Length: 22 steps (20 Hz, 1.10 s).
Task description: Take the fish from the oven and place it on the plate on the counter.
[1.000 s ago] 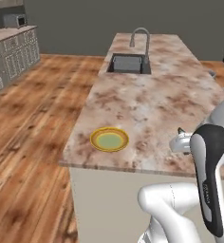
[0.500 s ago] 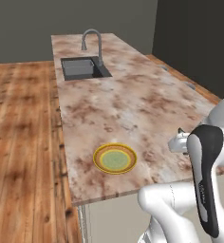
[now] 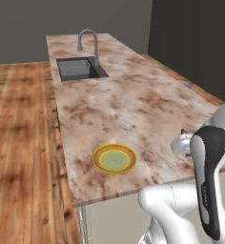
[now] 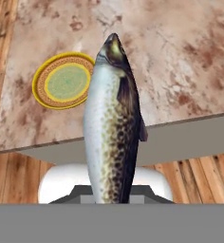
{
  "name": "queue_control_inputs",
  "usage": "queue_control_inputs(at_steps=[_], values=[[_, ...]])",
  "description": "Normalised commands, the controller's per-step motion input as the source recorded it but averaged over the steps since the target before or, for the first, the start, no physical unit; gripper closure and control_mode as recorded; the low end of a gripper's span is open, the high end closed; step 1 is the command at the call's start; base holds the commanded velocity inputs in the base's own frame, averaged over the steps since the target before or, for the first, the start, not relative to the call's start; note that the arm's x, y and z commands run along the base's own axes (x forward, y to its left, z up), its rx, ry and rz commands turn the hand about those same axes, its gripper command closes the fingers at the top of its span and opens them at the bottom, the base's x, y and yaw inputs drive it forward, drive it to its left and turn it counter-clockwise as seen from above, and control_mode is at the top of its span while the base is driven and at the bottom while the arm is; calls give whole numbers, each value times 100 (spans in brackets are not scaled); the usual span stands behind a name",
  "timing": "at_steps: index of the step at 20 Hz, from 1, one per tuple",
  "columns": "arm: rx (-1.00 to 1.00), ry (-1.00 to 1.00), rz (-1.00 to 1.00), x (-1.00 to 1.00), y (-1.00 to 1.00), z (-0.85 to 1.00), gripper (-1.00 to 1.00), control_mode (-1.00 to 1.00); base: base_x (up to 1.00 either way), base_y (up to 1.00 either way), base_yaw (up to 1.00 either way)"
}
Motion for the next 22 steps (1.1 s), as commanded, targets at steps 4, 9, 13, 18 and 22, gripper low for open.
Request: queue_control_inputs(at_steps=[4,9,13,18,22], values=[[0,0,0,0,0,0,100,100,0,0,0],[0,0,0,8,3,0,100,-100,0,2,0],[0,0,0,95,17,0,100,-100,0,0,0],[-2,0,0,100,35,0,100,-100,0,0,0],[-7,0,0,61,80,0,100,-100,0,0,0]])
